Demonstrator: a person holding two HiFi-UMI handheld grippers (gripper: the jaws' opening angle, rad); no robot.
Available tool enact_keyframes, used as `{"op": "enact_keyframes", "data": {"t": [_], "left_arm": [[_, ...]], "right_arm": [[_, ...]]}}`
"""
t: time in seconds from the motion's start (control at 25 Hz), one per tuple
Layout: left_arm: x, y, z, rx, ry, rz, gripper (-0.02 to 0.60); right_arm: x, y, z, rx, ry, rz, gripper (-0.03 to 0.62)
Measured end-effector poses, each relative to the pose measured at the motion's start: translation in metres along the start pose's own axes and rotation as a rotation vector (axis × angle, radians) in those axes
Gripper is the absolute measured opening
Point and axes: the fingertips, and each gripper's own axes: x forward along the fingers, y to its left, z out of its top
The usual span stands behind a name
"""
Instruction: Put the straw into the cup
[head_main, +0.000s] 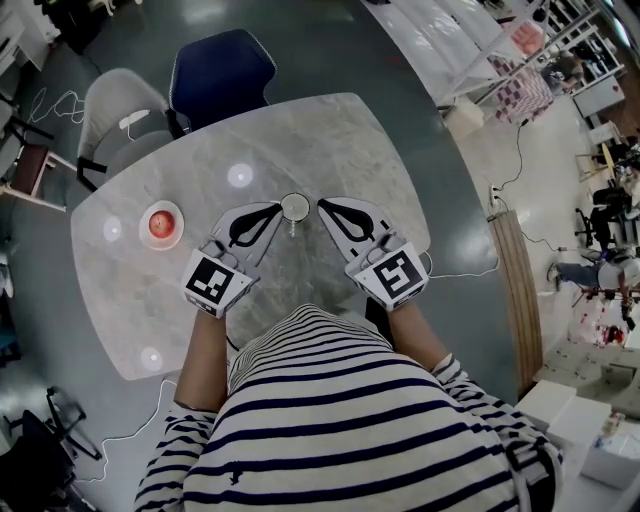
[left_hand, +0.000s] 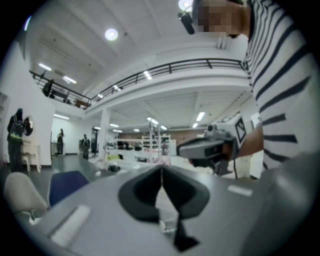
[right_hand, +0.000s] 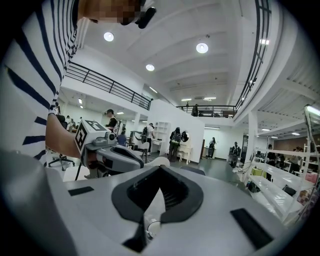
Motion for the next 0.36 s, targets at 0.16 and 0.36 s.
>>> {"op": "enact_keyframes", "data": {"t": [0.16,0.36], "left_arm": [[0.0001,0.0007,-0.0011,-0.004,-0.002,0.005,0.009],[0.0012,0.0023,-0.0011,-0.002,-0.001,0.004,0.009]], "right_arm": [[0.0008,0.0005,-0.0007,0.002,-0.001,0.004,0.006],[0.0029,0.0005,-0.0014,-0.004,0.004,0.010,0.006]]}}
